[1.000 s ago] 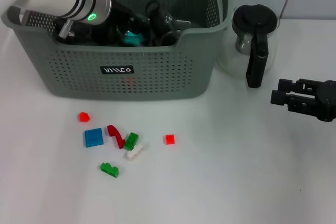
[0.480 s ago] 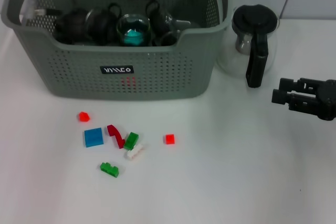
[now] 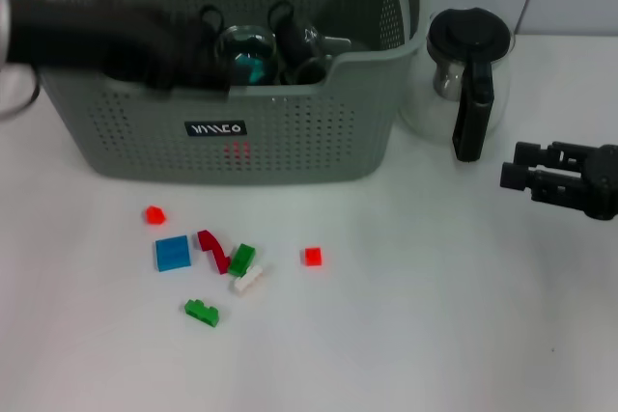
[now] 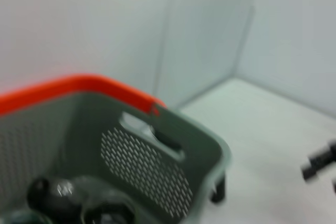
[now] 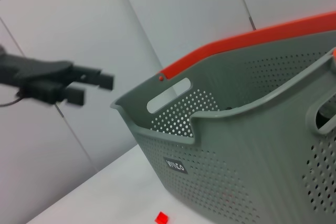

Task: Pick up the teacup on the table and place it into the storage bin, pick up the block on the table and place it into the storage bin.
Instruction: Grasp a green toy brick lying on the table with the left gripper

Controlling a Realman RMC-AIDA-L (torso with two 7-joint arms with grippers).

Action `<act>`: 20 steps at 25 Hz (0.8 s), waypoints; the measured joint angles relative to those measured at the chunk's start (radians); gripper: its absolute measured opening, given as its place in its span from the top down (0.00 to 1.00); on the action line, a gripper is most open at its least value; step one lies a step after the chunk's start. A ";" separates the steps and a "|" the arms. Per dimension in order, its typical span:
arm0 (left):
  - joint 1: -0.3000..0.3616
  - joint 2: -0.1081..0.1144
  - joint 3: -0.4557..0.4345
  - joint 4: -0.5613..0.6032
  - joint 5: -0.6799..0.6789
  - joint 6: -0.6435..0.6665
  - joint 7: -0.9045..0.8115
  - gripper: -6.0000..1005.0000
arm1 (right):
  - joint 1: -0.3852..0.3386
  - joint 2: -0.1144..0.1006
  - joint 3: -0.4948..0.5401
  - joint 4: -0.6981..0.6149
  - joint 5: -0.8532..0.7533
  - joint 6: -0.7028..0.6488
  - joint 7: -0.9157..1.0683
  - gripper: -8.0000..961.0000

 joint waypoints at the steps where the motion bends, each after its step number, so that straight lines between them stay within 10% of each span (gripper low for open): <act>1: 0.005 0.000 -0.004 0.005 0.000 0.018 0.013 0.20 | -0.001 0.000 0.000 0.000 0.000 0.000 0.000 0.37; 10: 0.027 0.011 0.003 -0.072 0.118 0.251 0.207 0.20 | 0.000 -0.003 0.002 0.000 0.000 -0.003 0.000 0.37; 20: -0.024 -0.001 0.104 -0.238 0.291 0.210 0.233 0.21 | -0.002 -0.002 0.001 0.000 0.000 0.002 0.000 0.37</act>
